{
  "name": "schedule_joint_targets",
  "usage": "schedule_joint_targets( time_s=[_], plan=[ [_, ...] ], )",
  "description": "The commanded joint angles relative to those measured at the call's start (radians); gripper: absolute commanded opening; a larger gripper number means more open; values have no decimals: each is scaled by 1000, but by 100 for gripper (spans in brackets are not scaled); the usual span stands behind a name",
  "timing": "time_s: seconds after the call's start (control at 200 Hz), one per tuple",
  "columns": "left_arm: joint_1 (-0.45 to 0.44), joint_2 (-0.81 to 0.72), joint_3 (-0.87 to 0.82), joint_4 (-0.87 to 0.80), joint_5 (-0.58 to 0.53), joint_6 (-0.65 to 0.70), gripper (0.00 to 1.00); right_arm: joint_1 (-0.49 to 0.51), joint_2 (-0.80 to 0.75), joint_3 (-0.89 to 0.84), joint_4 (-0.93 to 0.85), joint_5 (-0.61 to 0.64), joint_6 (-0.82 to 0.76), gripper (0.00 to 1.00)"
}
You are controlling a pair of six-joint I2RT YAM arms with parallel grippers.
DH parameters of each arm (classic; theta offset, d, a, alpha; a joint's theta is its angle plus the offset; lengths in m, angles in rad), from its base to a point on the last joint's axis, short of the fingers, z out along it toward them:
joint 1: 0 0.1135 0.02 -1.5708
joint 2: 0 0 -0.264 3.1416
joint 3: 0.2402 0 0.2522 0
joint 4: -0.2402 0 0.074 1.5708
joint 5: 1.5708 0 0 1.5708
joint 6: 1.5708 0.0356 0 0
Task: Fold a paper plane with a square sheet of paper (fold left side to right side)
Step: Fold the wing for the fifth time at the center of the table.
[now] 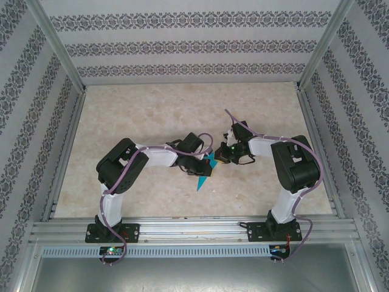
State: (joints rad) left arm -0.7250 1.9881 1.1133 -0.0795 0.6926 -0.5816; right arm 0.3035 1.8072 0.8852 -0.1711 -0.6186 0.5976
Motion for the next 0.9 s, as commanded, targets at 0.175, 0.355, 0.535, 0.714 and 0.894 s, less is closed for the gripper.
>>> schedule_joint_targets(
  time_s=[0.175,0.355,0.535,0.714,0.894],
  plan=[
    [-10,-67,-119,-25,38,78,0,-1,64,-8,-131,108,-37,0],
    [-16,-94,-189,7,54,80,0,-4,72,0,-143,114,-44,0],
    [-19,-134,-254,11,51,86,0,-6,69,7,-158,118,-50,0],
    [-27,-172,-307,17,48,76,0,-6,78,11,-166,120,-49,0],
    [-45,-217,-383,73,32,23,0,-6,80,10,-169,125,-48,0]
  ],
)
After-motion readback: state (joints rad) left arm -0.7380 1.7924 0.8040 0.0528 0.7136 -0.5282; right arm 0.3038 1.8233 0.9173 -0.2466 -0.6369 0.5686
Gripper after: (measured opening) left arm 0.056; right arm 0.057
